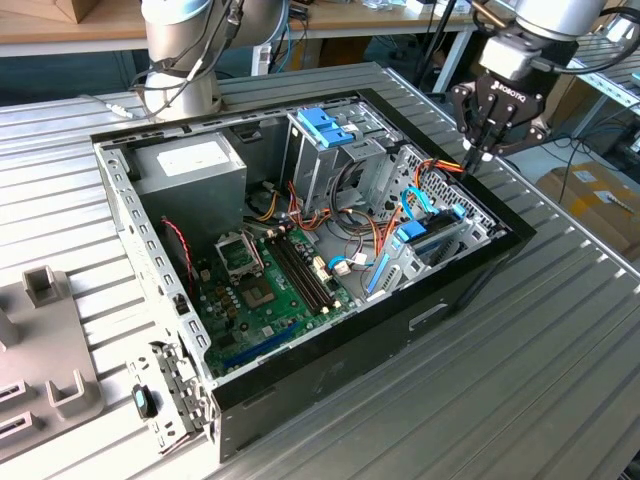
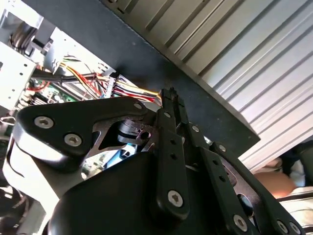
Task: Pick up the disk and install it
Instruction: 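Insert the second disk wire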
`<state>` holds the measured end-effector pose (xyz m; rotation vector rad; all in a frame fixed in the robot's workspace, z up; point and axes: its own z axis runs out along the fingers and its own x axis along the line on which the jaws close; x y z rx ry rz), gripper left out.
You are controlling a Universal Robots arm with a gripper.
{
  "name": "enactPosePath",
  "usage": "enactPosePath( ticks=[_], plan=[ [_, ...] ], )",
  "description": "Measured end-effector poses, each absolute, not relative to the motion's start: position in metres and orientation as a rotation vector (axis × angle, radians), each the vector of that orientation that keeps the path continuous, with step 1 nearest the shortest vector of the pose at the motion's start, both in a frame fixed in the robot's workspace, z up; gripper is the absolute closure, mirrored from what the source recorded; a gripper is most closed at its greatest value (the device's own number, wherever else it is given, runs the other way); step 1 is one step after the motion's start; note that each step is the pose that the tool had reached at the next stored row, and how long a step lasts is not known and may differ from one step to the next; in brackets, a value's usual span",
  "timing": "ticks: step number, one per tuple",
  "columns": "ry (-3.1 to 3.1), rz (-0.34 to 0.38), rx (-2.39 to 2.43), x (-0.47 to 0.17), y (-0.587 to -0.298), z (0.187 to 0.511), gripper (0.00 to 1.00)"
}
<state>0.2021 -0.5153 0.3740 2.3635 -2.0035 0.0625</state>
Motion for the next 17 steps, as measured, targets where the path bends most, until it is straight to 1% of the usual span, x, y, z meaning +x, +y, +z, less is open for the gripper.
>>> enactPosePath(
  ticks=[6,17],
  plan=[
    [-2.111,0.059,2.265,0.2021,-0.5153,0.374,0.84],
    [-2.116,0.059,2.261,0.2021,-0.5153,0.374,0.84]
  ],
)
